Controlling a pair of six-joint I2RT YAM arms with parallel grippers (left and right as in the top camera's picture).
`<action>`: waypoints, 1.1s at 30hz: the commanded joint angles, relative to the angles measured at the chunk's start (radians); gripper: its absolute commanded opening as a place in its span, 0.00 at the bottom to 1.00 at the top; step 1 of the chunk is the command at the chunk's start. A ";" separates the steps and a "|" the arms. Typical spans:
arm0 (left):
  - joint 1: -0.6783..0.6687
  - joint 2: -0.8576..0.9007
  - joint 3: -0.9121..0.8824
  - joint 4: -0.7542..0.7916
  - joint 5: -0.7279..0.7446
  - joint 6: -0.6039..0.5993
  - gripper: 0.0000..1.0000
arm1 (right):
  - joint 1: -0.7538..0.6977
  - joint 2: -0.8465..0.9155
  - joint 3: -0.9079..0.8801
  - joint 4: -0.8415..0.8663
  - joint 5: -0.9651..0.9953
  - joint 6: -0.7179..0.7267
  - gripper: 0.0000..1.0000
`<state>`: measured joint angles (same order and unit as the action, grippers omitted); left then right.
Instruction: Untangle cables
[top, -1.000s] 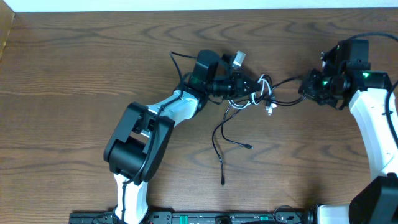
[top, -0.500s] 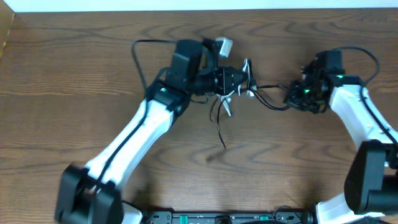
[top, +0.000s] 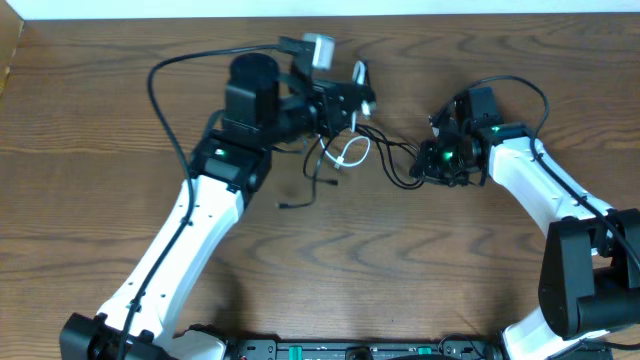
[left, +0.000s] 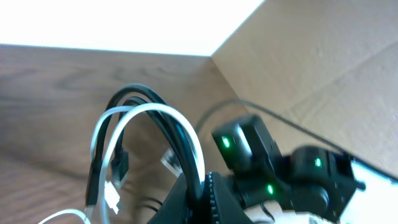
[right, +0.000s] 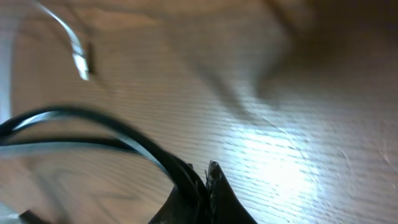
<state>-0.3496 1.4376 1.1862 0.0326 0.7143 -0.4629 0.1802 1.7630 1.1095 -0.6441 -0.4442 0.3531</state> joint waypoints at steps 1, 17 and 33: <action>0.064 -0.072 0.016 0.033 -0.009 0.021 0.07 | 0.005 0.007 -0.060 -0.021 0.157 0.074 0.01; 0.214 -0.117 0.016 -0.037 -0.008 0.022 0.08 | -0.087 0.007 -0.108 -0.112 0.415 0.103 0.23; 0.275 -0.121 0.016 -0.413 0.043 0.291 0.07 | -0.286 0.007 -0.066 -0.077 0.180 -0.086 0.69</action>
<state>-0.0849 1.3453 1.1862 -0.3431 0.7528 -0.2859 -0.0856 1.7630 1.0138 -0.7162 -0.2146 0.3325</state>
